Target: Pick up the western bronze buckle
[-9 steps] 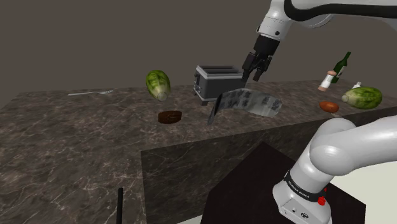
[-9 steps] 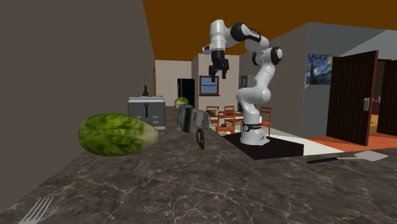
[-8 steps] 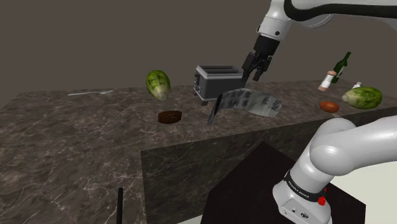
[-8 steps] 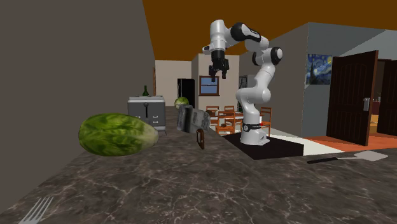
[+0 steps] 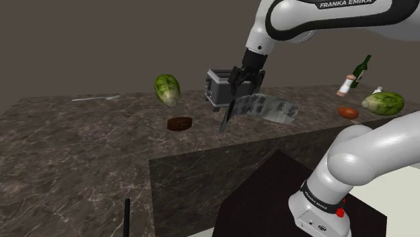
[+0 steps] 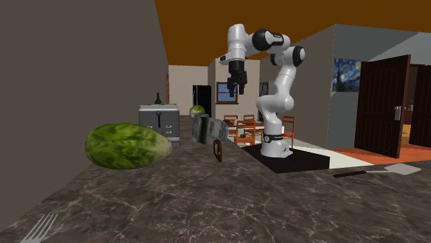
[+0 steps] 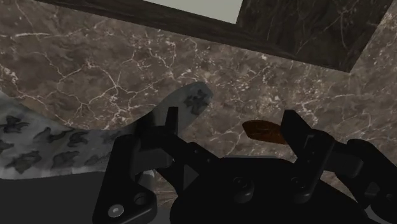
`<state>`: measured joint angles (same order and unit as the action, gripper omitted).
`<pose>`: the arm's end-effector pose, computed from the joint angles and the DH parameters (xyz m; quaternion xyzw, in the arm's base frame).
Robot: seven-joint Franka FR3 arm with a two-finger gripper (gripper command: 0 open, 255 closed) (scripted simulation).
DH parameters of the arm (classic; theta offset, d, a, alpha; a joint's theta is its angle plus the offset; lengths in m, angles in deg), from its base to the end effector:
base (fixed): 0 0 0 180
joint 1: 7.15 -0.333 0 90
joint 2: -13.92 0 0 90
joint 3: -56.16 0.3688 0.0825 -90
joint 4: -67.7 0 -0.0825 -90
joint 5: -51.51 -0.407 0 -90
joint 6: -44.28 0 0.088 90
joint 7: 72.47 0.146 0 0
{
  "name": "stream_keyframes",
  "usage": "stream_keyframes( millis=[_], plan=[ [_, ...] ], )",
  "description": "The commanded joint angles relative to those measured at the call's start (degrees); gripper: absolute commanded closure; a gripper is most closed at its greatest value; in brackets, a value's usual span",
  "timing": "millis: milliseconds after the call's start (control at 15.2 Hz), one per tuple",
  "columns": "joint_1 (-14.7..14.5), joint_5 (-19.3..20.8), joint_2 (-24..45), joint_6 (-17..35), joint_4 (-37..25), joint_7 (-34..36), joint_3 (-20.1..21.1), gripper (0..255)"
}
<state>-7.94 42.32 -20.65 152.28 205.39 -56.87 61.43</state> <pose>0.3706 0.0617 0.5329 -0.9916 0.1114 -0.0321 0.0579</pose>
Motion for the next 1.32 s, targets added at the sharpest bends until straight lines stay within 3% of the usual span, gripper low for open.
stream_keyframes(
  millis=[0, 330, 660, 1254],
  plan=[
    [0.4, -0.5, 3.8, 3.2, -0.7, 4.4, 2.3, 0],
    [1.6, 0.2, 14.3, 9.8, -4.6, 15.1, 7.3, 0],
    [2.8, 3.5, 25.9, 14.7, -10.7, 26.5, 11.1, 0],
    [1.6, 12.4, 46.4, 17.9, -25.5, 45.4, 12.1, 0]
  ],
)
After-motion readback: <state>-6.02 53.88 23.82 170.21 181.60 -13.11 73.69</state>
